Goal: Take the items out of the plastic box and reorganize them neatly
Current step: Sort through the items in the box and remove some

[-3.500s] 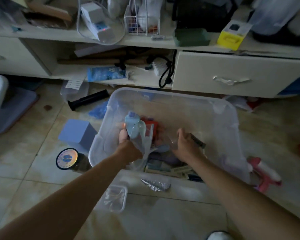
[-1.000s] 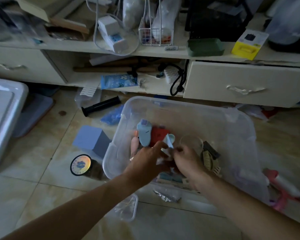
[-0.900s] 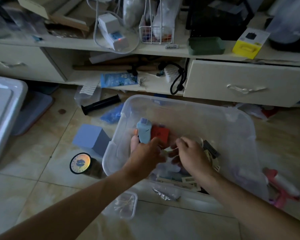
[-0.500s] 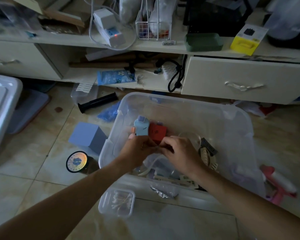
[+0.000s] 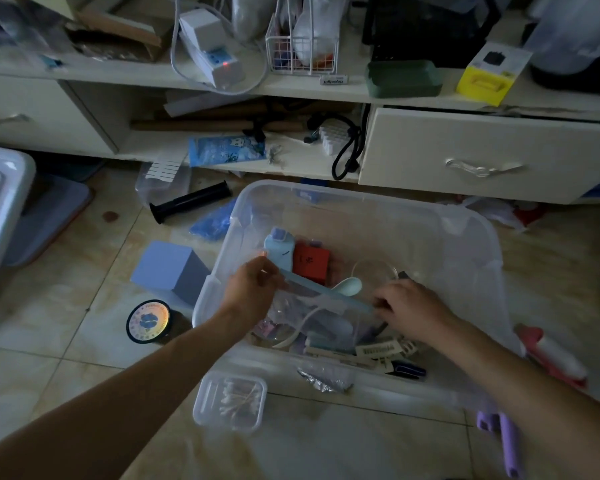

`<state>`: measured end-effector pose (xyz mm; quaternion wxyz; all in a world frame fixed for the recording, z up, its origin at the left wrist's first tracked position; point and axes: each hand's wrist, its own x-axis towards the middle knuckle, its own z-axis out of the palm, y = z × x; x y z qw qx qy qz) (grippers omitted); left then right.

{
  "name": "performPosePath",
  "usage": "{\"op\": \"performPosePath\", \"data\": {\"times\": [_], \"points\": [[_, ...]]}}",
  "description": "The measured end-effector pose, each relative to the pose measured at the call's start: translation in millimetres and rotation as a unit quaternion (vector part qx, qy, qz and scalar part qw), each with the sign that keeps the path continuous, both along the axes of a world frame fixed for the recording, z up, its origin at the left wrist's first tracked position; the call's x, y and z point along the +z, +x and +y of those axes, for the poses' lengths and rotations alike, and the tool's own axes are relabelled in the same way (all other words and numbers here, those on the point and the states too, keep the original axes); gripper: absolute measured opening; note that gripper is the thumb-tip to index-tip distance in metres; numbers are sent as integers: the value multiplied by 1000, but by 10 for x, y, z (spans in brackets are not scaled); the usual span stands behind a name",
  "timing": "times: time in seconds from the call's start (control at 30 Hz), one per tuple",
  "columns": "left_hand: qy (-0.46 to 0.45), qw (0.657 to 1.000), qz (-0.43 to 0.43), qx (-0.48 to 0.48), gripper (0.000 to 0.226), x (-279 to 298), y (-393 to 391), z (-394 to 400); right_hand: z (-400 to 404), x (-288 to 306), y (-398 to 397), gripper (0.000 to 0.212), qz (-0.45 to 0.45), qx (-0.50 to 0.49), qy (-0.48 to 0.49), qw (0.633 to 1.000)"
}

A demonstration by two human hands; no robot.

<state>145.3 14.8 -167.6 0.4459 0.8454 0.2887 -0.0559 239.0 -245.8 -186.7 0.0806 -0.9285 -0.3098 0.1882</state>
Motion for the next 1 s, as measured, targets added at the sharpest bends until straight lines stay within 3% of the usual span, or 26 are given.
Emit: {"op": "performPosePath", "data": {"times": [0.13, 0.27, 0.37, 0.47, 0.53, 0.57, 0.63, 0.67, 0.7, 0.77, 0.83, 0.9, 0.93, 1.0], "points": [[179, 963, 24, -201, 32, 88, 31, -86, 21, 123, 98, 7, -80, 97, -30, 992], [229, 923, -5, -310, 29, 188, 54, -224, 121, 185, 130, 7, -157, 168, 25, 973], [216, 931, 4, -294, 25, 128, 19, -314, 220, 243, 52, 7, -191, 150, 74, 967], [128, 971, 19, -199, 22, 5, 34, -276, 305, 293, -141, 21, -214, -12, 146, 966], [50, 991, 38, -117, 9, 12, 59, -256, 420, 335, -247, 21, -111, -206, 212, 949], [9, 995, 44, -91, 6, 34, 67, -263, 499, 363, -268, 26, 20, -290, 231, 929], [-74, 995, 45, -57, 7, 80, 67, -307, 639, 333, -302, 31, 290, -349, 272, 849], [-94, 993, 39, -52, 8, 99, 68, -332, 694, 306, -313, 27, 350, -349, 299, 817], [-98, 993, 34, -53, 8, 112, 69, -349, 739, 267, -318, 24, 360, -341, 321, 807], [-34, 996, 17, -76, 7, 64, 83, -326, 791, 225, -332, 28, 292, -350, 342, 822], [82, 990, 1, -116, 4, 31, 112, -258, 752, 213, -293, 33, 138, -350, 338, 862], [177, 970, -5, -165, 8, 38, 136, -197, 655, 216, -198, 37, -12, -281, 344, 896], [200, 963, -5, -178, 10, 52, 145, -169, 602, 187, -143, 34, -33, -243, 344, 906], [237, 952, 9, -195, 12, 84, 147, -126, 545, 171, -91, 15, 19, -208, 349, 914]]}}
